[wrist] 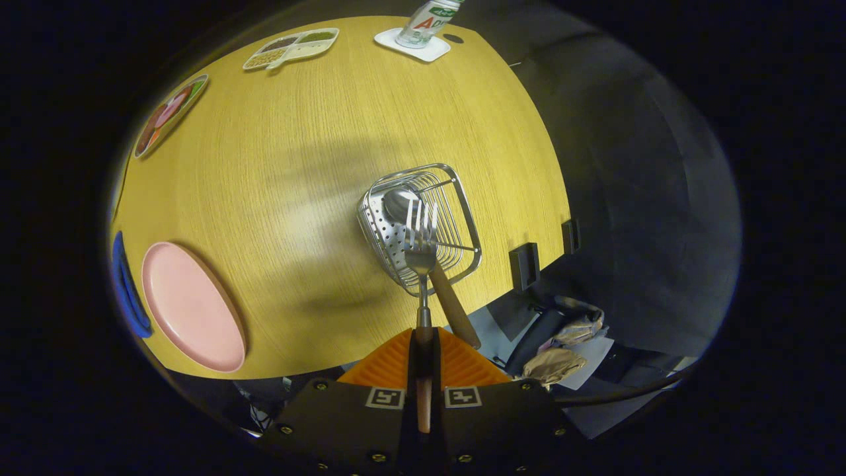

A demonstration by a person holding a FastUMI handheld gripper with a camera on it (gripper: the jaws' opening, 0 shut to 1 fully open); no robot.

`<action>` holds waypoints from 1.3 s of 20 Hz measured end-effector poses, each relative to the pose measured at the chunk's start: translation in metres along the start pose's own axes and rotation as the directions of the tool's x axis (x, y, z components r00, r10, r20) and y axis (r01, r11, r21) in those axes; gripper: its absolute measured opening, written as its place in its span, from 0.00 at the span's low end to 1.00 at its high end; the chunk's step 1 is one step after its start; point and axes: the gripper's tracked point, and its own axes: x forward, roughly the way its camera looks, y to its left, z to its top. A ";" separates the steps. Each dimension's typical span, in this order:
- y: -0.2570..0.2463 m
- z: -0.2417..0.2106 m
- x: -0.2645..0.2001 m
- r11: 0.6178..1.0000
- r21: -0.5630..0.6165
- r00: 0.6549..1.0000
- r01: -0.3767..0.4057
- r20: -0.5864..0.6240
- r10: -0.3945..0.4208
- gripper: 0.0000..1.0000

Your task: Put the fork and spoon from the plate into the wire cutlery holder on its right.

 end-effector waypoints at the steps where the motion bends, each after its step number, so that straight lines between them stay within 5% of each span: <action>1: 0.001 0.002 -0.001 1.000 -0.001 1.000 -0.005 0.001 0.005 0.11; 5: -0.001 0.011 -0.006 1.000 -0.011 0.999 0.006 0.037 -0.006 0.12; 7: 0.000 0.019 -0.013 1.000 -0.014 0.998 -0.002 0.063 0.003 0.52; 8: 0.002 0.021 -0.013 1.000 -0.011 0.997 -0.007 0.075 0.008 0.82; 9: 0.002 0.022 -0.015 1.000 -0.009 0.997 -0.003 0.082 0.003 0.92; 21: 0.013 0.028 -0.029 1.000 -0.021 0.988 0.002 0.157 0.001 0.94; 26: 0.022 0.058 -0.052 0.994 0.067 0.918 -0.089 0.392 0.056 0.94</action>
